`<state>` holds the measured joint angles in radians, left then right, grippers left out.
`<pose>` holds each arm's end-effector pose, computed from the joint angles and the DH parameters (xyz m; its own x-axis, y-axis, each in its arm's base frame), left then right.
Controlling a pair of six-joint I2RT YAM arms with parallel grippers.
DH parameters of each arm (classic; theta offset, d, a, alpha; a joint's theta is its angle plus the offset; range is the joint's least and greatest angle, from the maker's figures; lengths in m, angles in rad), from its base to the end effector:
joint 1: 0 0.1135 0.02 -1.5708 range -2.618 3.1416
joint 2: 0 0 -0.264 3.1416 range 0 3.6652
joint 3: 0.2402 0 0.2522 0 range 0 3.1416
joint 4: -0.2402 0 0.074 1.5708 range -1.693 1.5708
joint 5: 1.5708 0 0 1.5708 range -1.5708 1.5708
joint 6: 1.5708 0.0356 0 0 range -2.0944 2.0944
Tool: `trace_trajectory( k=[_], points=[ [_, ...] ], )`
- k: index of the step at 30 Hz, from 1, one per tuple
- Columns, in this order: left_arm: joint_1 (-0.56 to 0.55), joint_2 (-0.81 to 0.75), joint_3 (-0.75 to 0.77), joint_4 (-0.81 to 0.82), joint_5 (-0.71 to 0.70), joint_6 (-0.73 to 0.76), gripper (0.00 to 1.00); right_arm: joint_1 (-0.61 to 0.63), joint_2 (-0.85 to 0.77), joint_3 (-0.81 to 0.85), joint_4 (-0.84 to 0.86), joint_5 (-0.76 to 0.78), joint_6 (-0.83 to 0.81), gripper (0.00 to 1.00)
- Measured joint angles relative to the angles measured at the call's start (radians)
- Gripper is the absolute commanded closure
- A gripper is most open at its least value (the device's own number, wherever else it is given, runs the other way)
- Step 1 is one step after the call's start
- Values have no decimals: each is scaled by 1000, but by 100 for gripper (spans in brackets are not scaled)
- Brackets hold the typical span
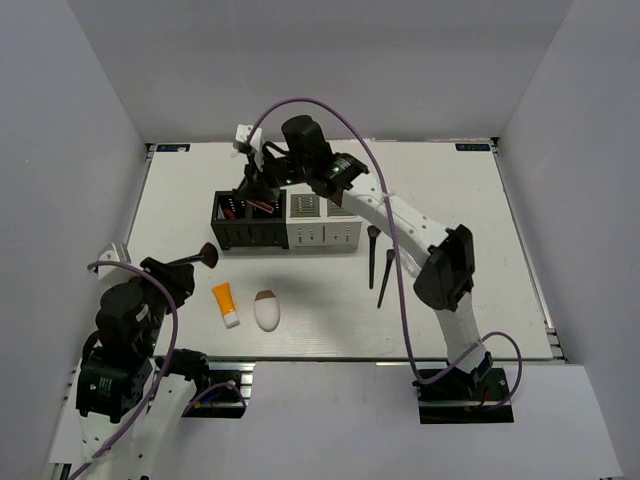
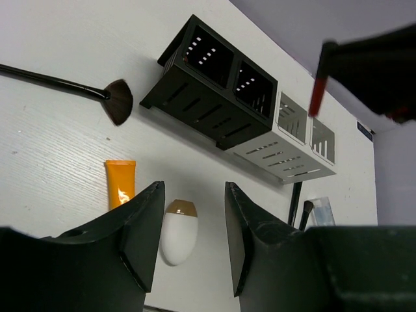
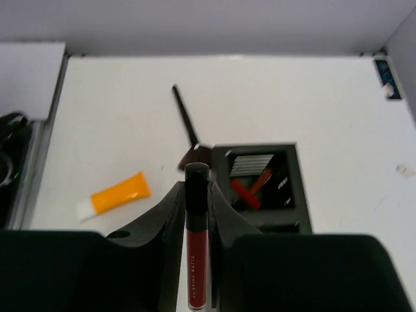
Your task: Organize the makeup
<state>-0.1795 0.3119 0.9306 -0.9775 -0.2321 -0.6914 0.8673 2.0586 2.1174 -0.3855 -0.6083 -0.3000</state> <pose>0.0361 0.0018 0.3473 -0.2418 -0.5868 -0.7728 -0.2497 0.8073 -0.5348 0.2966 0.3811 0.3879 0.0901 -0.2687 -0.9590 -0.9937 0.0405 -0.1047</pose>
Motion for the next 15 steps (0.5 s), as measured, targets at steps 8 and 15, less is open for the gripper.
trace_trajectory(
  k=[8, 15],
  points=[
    [0, 28, -10, 13, 11, -11, 47, -1, 202, 63, 460, -30, 194, 100],
    [1, 38, -10, -5, 11, -51, 47, -3, 314, 59, 776, -25, 322, 100]
  ],
)
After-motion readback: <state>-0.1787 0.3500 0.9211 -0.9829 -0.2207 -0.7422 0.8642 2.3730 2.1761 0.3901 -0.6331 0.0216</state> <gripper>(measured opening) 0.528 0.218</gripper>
